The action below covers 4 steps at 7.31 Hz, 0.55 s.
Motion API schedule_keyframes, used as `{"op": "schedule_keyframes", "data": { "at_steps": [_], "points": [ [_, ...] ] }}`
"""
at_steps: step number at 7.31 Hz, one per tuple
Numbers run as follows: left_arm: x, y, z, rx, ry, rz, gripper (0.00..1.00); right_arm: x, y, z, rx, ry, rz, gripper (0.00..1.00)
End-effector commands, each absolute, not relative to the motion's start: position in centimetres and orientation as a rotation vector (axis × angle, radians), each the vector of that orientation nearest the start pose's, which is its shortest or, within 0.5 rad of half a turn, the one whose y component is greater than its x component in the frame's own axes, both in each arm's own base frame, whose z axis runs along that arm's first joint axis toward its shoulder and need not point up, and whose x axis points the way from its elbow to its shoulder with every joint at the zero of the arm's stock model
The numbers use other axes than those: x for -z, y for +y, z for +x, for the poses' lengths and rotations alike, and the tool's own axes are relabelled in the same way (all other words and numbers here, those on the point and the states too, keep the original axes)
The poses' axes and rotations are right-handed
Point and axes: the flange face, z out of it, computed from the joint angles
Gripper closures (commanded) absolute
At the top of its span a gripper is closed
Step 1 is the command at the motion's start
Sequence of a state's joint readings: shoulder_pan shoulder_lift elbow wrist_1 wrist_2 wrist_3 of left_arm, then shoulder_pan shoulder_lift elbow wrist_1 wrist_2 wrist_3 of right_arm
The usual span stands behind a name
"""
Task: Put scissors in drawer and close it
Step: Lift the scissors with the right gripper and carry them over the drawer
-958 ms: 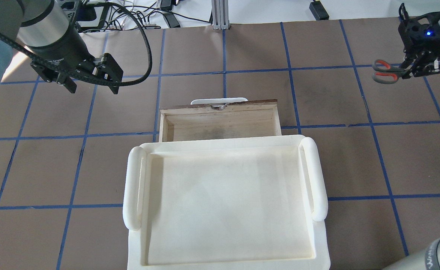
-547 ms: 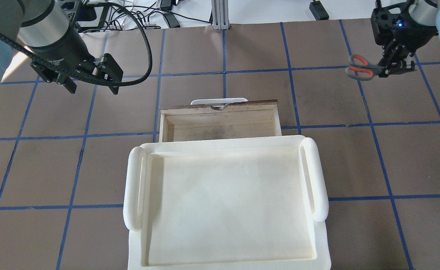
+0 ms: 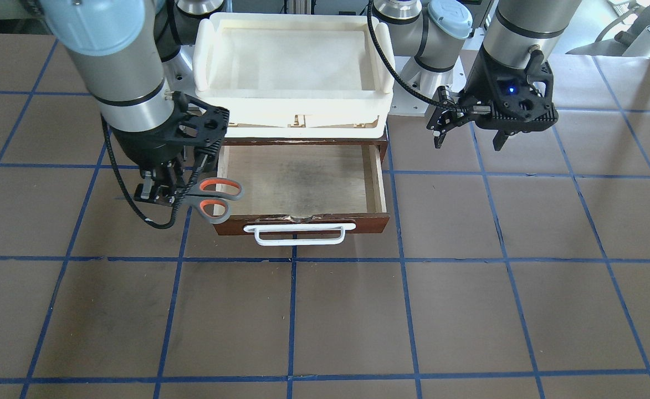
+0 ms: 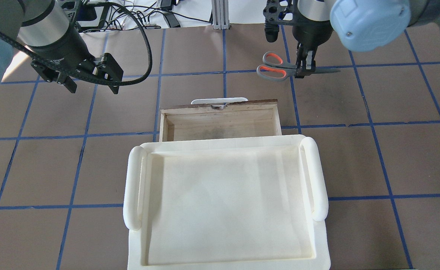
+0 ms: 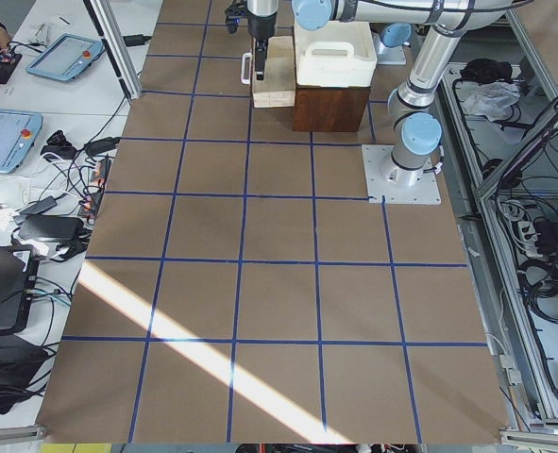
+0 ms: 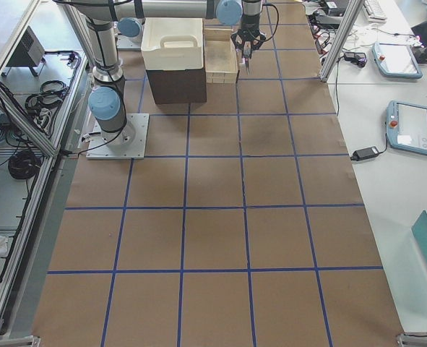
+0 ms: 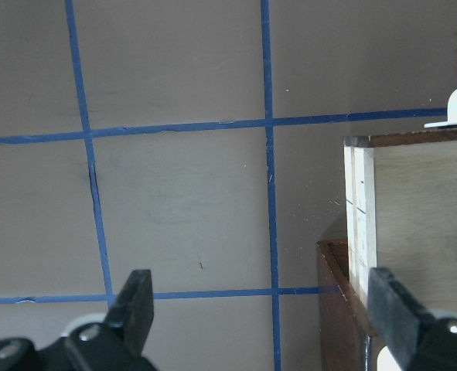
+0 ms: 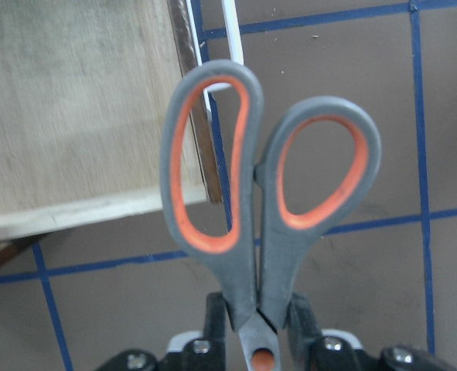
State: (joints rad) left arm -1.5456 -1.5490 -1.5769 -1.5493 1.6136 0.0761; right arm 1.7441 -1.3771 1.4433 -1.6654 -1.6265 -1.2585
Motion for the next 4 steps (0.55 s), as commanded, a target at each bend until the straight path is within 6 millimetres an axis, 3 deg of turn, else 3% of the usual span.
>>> {"op": "schedule_keyframes", "data": {
  "at_steps": [1,3,4],
  "points": [
    [-49.8,-48.9,-11.7,0.054,3.095,0.079,0.00,-44.0,-51.7,30.5,-0.028,2.443,-2.075,1.00],
    [-49.8,-48.9,-11.7,0.054,3.095,0.077,0.00,-42.1,-49.1,36.2,-0.020,2.392,-2.121,1.00],
    [-49.8,-48.9,-11.7,0.054,3.095,0.077,0.00,-40.3,-48.5,37.2,-0.057,2.366,-2.149,1.00]
  ]
}}
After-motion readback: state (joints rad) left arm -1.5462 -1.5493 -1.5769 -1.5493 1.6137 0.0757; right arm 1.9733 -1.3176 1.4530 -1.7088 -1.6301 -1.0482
